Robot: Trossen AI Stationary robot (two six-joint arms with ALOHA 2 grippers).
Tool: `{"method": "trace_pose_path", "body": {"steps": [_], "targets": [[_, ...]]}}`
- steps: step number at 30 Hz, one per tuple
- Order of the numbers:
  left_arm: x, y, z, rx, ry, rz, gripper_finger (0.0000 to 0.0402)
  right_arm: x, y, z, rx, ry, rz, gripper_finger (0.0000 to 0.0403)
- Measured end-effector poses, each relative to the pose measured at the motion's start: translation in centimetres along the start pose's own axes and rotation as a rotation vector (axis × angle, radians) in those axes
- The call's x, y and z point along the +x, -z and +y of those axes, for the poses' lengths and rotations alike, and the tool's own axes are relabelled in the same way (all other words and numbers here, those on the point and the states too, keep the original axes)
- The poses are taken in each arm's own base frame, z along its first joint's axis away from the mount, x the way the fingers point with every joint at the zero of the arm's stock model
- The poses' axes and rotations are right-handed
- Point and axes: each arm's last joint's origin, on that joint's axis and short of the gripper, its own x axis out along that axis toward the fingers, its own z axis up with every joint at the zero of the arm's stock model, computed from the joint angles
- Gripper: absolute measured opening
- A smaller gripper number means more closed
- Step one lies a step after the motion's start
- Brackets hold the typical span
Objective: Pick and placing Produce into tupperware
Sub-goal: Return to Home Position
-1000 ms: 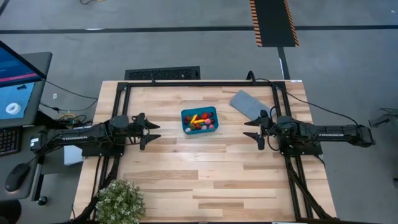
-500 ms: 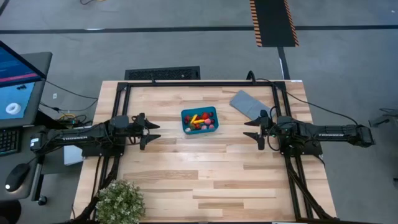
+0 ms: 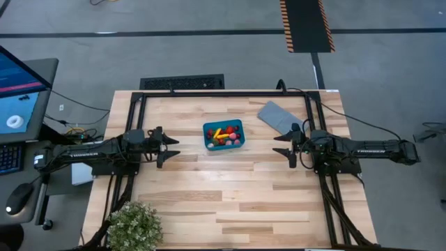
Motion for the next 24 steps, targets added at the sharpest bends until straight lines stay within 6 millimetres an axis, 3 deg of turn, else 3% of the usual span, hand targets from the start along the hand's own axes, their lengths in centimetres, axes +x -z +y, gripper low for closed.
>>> {"method": "trace_pose_path", "body": {"steps": [24], "targets": [[0.00,0.00,0.00,-0.014,0.000,0.000,0.0245,0.00,0.00,0.00,0.000,0.000,0.000,0.0260]]}}
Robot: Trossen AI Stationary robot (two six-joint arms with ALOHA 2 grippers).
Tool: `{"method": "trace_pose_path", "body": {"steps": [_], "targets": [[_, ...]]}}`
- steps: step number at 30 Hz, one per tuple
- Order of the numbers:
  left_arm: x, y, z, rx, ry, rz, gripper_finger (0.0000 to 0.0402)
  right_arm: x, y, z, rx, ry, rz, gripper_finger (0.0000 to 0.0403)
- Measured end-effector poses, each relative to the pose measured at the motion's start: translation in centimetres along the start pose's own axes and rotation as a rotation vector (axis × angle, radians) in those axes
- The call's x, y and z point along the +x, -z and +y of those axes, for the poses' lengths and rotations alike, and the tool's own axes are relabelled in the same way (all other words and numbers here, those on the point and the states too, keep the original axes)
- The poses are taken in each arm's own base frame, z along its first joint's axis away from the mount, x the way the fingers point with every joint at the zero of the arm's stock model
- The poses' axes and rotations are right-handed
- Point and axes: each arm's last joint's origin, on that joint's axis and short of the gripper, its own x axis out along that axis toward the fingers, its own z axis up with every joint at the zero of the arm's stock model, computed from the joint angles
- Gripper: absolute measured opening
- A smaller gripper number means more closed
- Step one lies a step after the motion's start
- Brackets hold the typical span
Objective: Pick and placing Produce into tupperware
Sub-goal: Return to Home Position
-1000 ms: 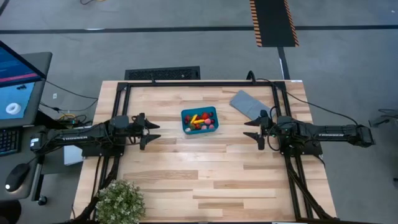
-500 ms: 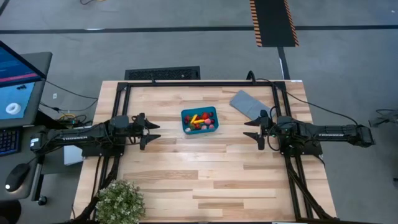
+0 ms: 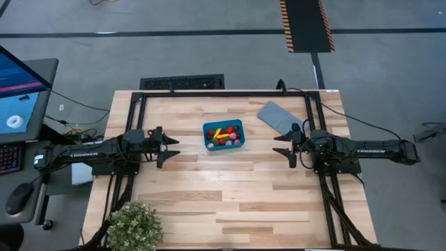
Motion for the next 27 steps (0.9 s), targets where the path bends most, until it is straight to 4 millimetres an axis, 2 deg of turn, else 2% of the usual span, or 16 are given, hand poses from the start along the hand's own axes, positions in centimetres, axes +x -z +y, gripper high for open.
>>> {"method": "trace_pose_path", "body": {"steps": [27], "targets": [[0.00,0.00,0.00,0.007,0.000,0.000,0.0245,0.00,0.00,0.00,0.000,0.000,0.000,0.0260]]}}
